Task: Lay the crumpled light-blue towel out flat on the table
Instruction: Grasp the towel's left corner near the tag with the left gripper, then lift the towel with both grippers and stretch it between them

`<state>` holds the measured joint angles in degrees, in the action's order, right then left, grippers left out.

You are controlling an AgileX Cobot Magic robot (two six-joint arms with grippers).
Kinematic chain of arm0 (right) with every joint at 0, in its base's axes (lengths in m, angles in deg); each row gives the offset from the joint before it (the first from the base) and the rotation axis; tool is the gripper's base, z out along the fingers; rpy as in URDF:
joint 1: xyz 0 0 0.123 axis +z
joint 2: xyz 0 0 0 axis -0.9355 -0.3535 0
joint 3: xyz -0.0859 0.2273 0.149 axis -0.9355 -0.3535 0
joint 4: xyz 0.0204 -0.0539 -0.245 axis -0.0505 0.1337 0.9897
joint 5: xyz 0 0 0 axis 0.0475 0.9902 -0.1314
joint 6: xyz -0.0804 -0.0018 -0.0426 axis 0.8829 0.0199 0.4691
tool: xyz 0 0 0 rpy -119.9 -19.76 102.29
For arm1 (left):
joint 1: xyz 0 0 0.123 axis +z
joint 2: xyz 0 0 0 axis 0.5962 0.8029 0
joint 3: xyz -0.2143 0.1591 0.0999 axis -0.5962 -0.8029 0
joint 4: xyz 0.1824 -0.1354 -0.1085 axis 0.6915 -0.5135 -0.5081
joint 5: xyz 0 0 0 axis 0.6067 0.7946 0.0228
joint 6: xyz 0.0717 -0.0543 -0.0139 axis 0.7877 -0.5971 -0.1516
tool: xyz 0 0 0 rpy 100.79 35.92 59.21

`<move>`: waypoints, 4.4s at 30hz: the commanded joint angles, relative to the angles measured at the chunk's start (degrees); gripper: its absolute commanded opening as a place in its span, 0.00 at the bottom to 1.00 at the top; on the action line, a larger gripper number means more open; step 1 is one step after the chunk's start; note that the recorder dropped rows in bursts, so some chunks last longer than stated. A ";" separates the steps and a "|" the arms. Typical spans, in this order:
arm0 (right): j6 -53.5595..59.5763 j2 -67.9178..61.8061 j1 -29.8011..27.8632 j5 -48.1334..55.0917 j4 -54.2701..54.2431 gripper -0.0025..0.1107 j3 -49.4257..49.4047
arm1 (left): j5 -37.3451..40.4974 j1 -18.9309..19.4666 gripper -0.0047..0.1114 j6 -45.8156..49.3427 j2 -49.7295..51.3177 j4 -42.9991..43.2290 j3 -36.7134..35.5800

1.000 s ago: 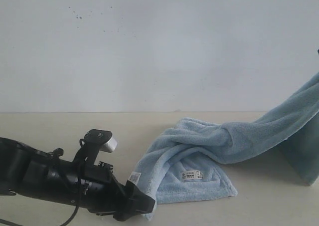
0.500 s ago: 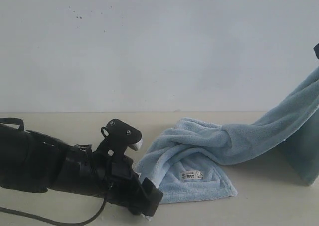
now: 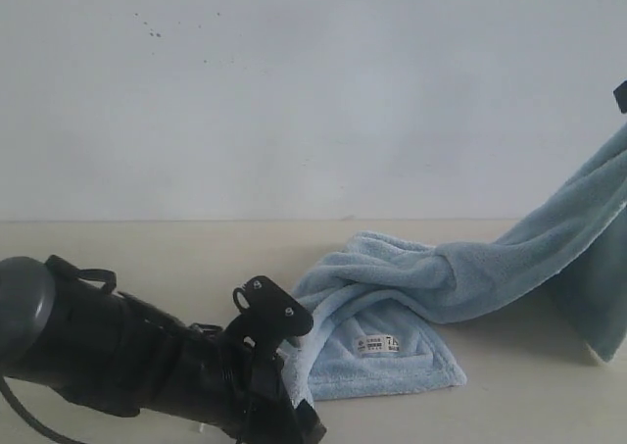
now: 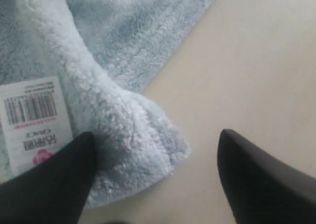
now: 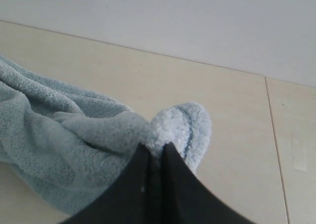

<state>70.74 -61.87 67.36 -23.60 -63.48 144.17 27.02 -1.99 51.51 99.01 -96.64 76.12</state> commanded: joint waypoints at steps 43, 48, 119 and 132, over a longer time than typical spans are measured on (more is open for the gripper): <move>-1.45 15.56 -0.40 7.24 -1.20 0.05 0.03 | -56.61 -0.60 0.08 17.88 -51.73 -4.82 -14.80; -1.20 20.21 -0.29 10.92 -1.20 0.05 -0.56 | -57.93 -0.60 0.08 18.46 -58.41 -4.82 -15.02; -5.91 15.30 8.84 9.71 14.81 0.05 -17.13 | -52.33 3.97 0.08 11.31 -45.09 1.81 -22.30; -11.81 -9.40 8.72 -10.57 18.19 0.05 -14.89 | -37.90 19.79 0.08 8.89 -18.48 3.78 -4.23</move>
<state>59.85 -67.15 76.18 -29.32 -46.27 127.39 -12.73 16.40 61.21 76.43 -94.37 67.45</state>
